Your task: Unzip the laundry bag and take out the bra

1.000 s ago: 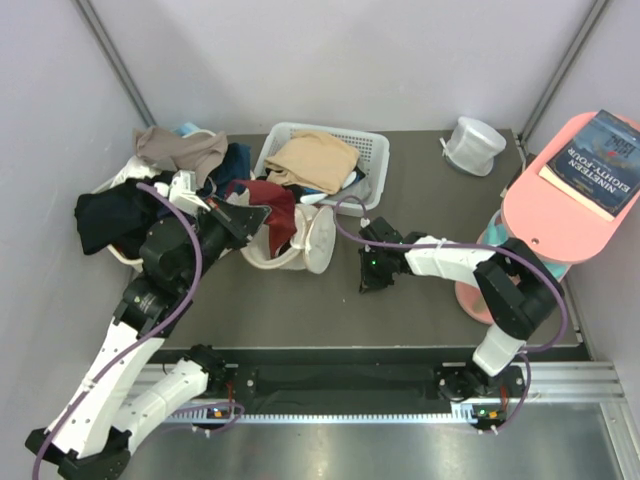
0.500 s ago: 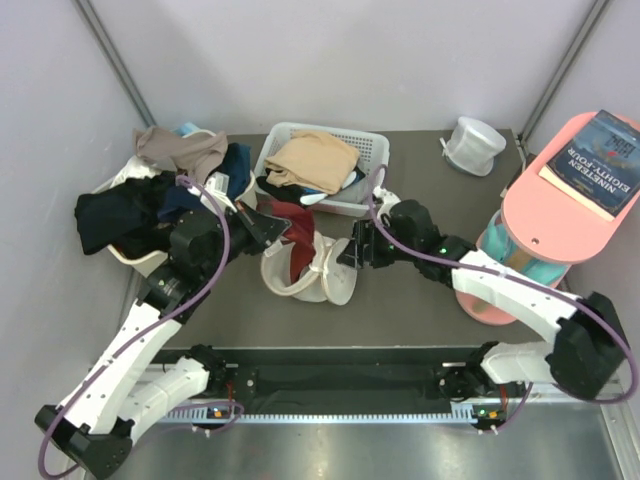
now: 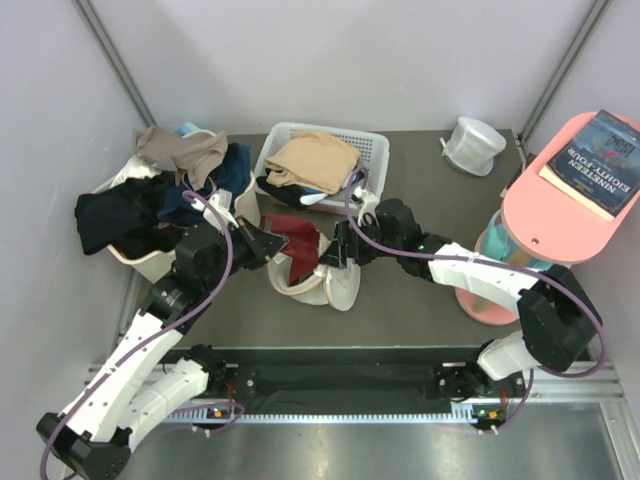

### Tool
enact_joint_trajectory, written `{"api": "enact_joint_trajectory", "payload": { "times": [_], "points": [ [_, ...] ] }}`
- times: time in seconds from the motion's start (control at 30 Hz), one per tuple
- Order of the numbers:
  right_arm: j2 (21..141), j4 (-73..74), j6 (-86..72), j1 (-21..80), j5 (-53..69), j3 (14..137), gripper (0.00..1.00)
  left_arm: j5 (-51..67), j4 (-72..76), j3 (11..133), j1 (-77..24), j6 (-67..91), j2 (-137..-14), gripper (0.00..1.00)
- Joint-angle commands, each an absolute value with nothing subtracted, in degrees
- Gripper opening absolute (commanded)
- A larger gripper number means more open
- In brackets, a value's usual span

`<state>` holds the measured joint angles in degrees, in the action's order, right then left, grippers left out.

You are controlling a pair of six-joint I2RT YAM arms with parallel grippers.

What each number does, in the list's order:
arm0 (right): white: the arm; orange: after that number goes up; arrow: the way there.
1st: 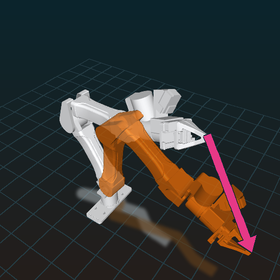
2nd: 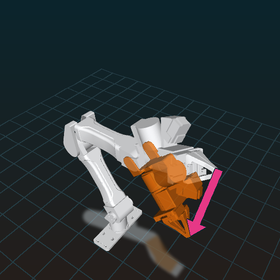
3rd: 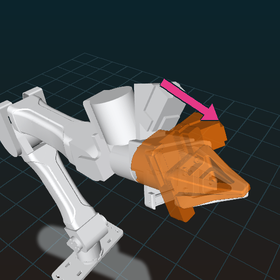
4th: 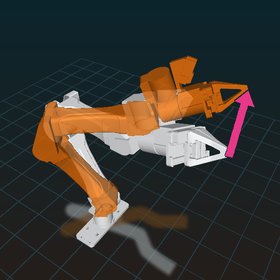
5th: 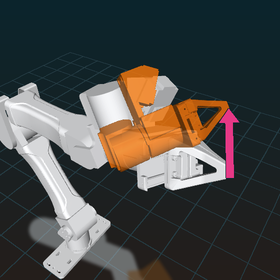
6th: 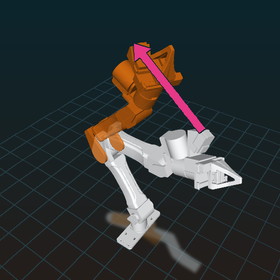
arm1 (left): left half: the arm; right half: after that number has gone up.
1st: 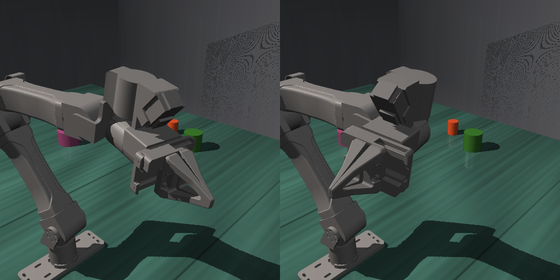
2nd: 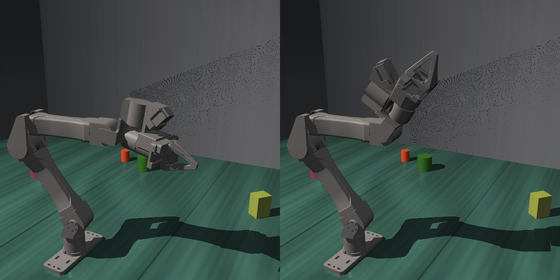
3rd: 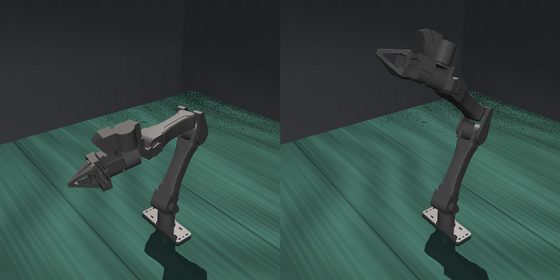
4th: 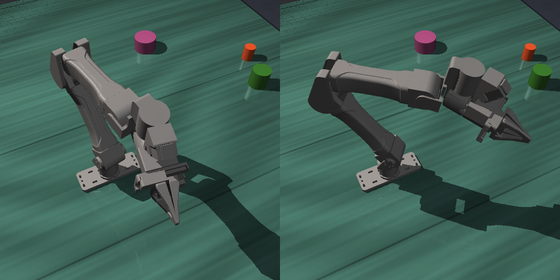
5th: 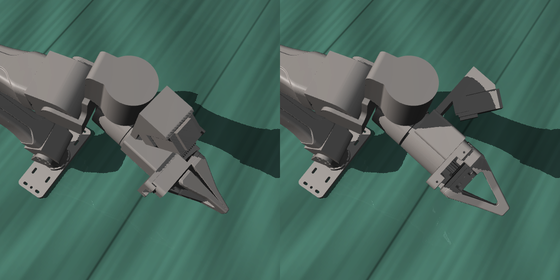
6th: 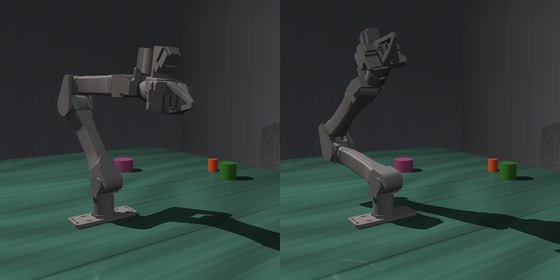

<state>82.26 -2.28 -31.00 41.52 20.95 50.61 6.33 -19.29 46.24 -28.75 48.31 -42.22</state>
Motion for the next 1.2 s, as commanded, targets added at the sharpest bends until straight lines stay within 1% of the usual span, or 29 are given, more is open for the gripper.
{"api": "enact_joint_trajectory", "payload": {
  "times": [0.0,0.07,0.1,0.13,0.17,0.2,0.23,0.27,0.33,0.4,0.5,0.53,0.57,0.63,0.67,0.77,0.87,0.93,1.07,1.13,1.17],
  "points": [
    [83.93,-10.45,-30.06,41.92,22.15,52.03,0.85,5.63,-19.07,45.00,-28.48,48.08,-40.52,0.00],
    [85.25,-11.42,-30.58,42.01,22.50,52.47,0.82,6.24,-19.16,44.04,-28.48,48.34,-40.26,0.00],
    [85.60,-12.12,-30.76,41.92,22.85,52.56,0.77,6.15,-19.51,43.69,-28.48,48.43,-40.17,0.00],
    [86.30,-12.13,-30.76,42.10,22.76,52.99,0.70,5.80,-20.29,43.42,-28.48,48.51,-39.82,0.00],
    [86.57,-12.30,-30.76,42.19,22.76,53.17,0.55,5.28,-20.82,42.98,-28.48,48.52,-39.38,0.00],
    [86.83,-12.57,-30.85,42.27,22.76,53.26,0.47,4.75,-21.53,42.80,-28.48,48.52,-38.94,0.00],
    [87.10,-12.57,-30.76,42.28,22.68,53.44,0.36,3.88,-22.23,42.72,-28.48,48.52,-38.15,0.00],
    [87.10,-12.13,-30.76,42.28,22.68,53.44,0.14,1.60,-24.50,42.80,-28.48,48.78,-37.71,0.00],
    [86.49,-11.87,-30.76,42.36,22.24,52.92,0.01,-2.43,-28.02,43.24,-28.39,49.48,-36.57,0.00],
    [85.70,-11.60,-30.76,42.36,21.80,52.30,0.00,-5.01,-31.37,43.50,-28.48,49.40,-36.13,0.00],
    [83.85,-11.16,-30.67,42.54,21.10,51.24,0.00,-2.29,-31.55,43.33,-28.48,47.64,-37.09,0.00],
    [83.50,-10.64,-30.50,42.71,20.92,50.98,0.00,-0.89,-31.29,43.50,-28.48,46.85,-38.74,0.02],
    [83.41,-10.29,-30.06,42.98,20.40,50.98,0.00,2.51,-29.98,43.68,-28.48,46.41,-39.46,0.19],
    [83.06,-9.32,-29.71,43.42,19.87,51.15,0.00,5.52,-27.96,44.47,-28.39,45.88,-41.83,0.41],
    [82.97,-9.06,-29.53,43.50,19.52,51.07,0.00,7.36,-26.99,44.99,-28.48,45.79,-42.44,0.56],
    [82.88,-8.53,-29.09,44.03,18.99,51.15,0.00,9.57,-23.13,47.72,-28.56,45.00,-43.86,0.76],
    [82.97,-8.00,-29.00,44.47,18.54,51.59,0.00,11.68,-18.64,50.01,-28.56,44.30,-44.82,0.84],
    [82.97,-7.74,-28.83,44.91,18.37,51.94,0.00,12.57,-16.09,50.19,-28.48,43.60,-45.35,0.85],
    [82.79,-6.69,-28.48,45.44,17.76,52.56,0.00,10.99,-15.91,50.10,-28.56,40.35,-47.63,0.87],
    [82.79,-6.50,-28.21,45.61,17.58,52.65,0.00,9.59,-18.17,50.97,-28.48,37.63,-49.21,0.88],
    [82.71,-6.33,-28.21,45.70,17.32,52.65,0.00,8.80,-19.93,53.24,-28.56,36.40,-50.78,0.90]
  ]
}}
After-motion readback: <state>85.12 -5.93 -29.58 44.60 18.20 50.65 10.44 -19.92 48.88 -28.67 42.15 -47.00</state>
